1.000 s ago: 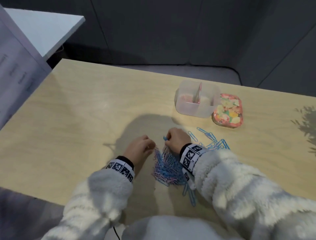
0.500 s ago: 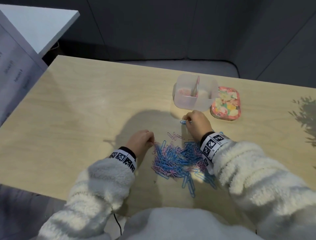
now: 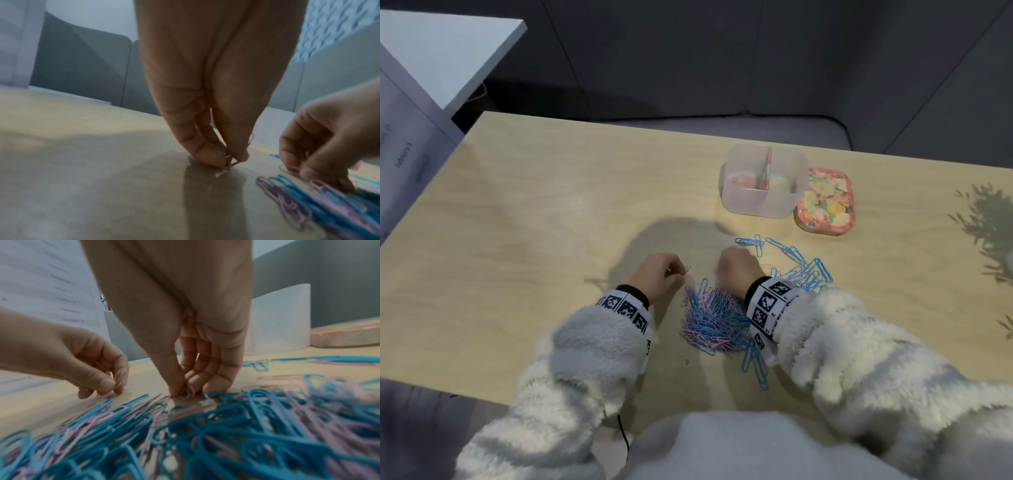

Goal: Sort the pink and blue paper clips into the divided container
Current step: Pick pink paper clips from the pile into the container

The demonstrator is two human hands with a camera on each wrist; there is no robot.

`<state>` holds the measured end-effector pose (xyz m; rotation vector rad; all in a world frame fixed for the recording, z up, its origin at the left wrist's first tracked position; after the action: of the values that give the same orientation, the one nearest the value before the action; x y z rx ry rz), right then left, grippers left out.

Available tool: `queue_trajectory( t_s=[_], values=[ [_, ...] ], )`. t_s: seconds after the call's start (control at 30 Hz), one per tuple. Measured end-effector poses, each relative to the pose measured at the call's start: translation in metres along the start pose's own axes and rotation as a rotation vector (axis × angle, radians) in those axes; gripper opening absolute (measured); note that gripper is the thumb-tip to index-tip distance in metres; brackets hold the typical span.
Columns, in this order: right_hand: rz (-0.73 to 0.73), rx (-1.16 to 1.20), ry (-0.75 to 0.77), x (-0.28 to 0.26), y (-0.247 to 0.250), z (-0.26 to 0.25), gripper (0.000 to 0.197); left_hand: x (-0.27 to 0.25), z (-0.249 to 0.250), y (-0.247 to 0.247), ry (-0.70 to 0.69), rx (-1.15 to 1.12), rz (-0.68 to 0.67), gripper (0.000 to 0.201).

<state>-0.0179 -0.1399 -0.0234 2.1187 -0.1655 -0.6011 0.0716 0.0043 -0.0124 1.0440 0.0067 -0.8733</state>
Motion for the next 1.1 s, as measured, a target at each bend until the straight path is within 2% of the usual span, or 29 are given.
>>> queue_trajectory(
  t_s=[0.07,0.17,0.23,0.3,0.37,0.4,0.43,0.53,0.57,0.67,0.77,0.83,0.9,1.03,1.1],
  values=[
    [-0.024,0.043,0.028,-0.006,0.003,0.004,0.014,0.001,-0.003,0.001,0.033,-0.105,-0.036,0.012],
    [0.028,0.148,0.053,-0.013,0.013,0.013,0.010,0.000,-0.005,0.003,0.098,-0.256,-0.131,0.020],
    [0.066,0.349,0.022,-0.013,0.020,0.018,0.011,-0.002,-0.003,0.004,0.173,-0.359,-0.188,0.020],
    [0.056,0.652,-0.080,-0.015,0.025,0.018,0.016,-0.004,0.000,0.004,0.291,-0.515,-0.268,0.016],
    [-0.032,0.900,-0.190,-0.020,0.023,0.011,0.022,-0.005,0.002,0.001,0.391,-0.621,-0.328,0.018],
    [-0.087,0.914,-0.196,-0.022,0.021,0.007,0.023,-0.005,0.002,-0.001,0.421,-0.627,-0.339,0.018],
    [-0.121,0.827,-0.147,-0.024,0.018,0.002,0.023,-0.004,0.003,-0.003,0.424,-0.581,-0.326,0.022],
    [-0.134,0.295,0.218,-0.027,0.008,-0.009,0.014,-0.003,0.001,-0.010,0.287,-0.227,-0.204,0.039],
    [-0.151,0.119,0.299,-0.029,0.005,-0.011,0.015,-0.004,0.001,-0.013,0.249,-0.117,-0.166,0.040],
    [-0.172,-0.241,0.421,-0.033,0.002,-0.011,0.022,-0.013,0.004,-0.018,0.188,0.024,-0.074,0.033],
    [-0.180,-0.340,0.447,-0.035,0.004,-0.006,0.022,-0.016,0.007,-0.022,0.187,0.032,-0.010,0.028],
    [-0.179,-0.354,0.434,-0.037,0.008,0.001,0.021,-0.014,0.011,-0.021,0.193,0.033,-0.004,0.023],
    [-0.170,-0.272,0.386,-0.040,0.014,0.012,0.019,-0.010,0.015,-0.017,0.188,0.023,-0.017,0.018],
    [-0.054,0.229,0.263,-0.037,0.029,0.038,0.004,-0.003,0.016,-0.003,0.167,-0.095,-0.015,0.021],
    [-0.042,0.466,0.184,-0.036,0.037,0.048,0.008,0.002,0.012,0.004,0.176,-0.191,-0.021,0.016]
  ],
)
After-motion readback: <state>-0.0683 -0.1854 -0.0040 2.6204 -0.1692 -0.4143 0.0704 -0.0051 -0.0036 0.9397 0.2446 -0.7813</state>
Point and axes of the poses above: each hand's wrist, its own x-axis towards the middle knuckle, its own y-axis out of the back of the hand, z = x × y, the point moved 1 cm from there along x, towards the middle knuckle, and after that the axes turned 7 degrees about y, right-handed, at the moved point
